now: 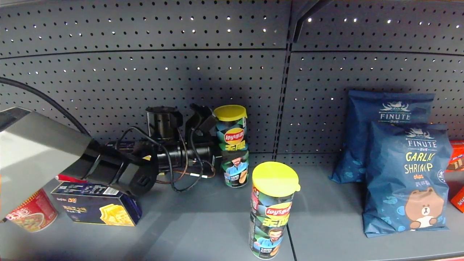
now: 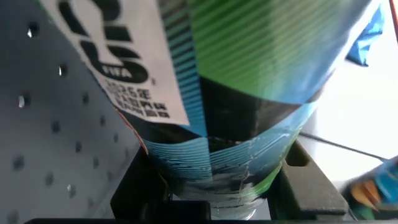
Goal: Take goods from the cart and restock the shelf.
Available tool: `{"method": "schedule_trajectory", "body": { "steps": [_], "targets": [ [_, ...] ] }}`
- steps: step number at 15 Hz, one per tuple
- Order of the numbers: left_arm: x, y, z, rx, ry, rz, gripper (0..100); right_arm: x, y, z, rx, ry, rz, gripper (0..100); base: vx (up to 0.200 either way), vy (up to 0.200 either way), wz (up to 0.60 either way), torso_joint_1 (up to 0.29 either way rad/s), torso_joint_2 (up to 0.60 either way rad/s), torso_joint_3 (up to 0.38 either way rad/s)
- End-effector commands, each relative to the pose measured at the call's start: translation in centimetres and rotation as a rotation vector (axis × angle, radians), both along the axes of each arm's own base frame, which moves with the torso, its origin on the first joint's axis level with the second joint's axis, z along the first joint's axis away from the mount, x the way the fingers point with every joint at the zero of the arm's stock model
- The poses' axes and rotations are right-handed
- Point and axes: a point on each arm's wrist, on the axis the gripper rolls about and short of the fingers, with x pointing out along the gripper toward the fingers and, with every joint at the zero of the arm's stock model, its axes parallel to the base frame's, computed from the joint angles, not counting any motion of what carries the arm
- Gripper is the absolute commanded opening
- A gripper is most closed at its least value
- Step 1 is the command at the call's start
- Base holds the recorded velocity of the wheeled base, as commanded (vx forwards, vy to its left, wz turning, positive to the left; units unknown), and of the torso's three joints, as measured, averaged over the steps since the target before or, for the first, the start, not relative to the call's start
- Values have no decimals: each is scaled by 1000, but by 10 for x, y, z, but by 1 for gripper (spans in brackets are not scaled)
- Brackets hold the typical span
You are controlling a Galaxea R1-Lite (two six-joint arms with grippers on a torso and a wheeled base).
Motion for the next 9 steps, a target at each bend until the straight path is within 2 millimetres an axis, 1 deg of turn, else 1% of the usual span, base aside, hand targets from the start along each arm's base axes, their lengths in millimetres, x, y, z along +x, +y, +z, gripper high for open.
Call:
{"method": "schedule_trajectory", "body": {
  "steps": [1,4,5,9],
  "targets": [
    [12,-8,-6,0,4,-11,0,0,0,0,1,2,4,100,0,0,0,0,0,0],
    [20,-14,-9,4,11,-19,0,0,0,0,0,2,13,100,0,0,0,0,0,0],
    [21,-18,-10,3,10,-28,0,0,0,0,0,2,16,100,0,0,0,0,0,0],
    [21,-24,-14,5,14,-39,0,0,0,0,0,2,16,100,0,0,0,0,0,0]
  ]
}}
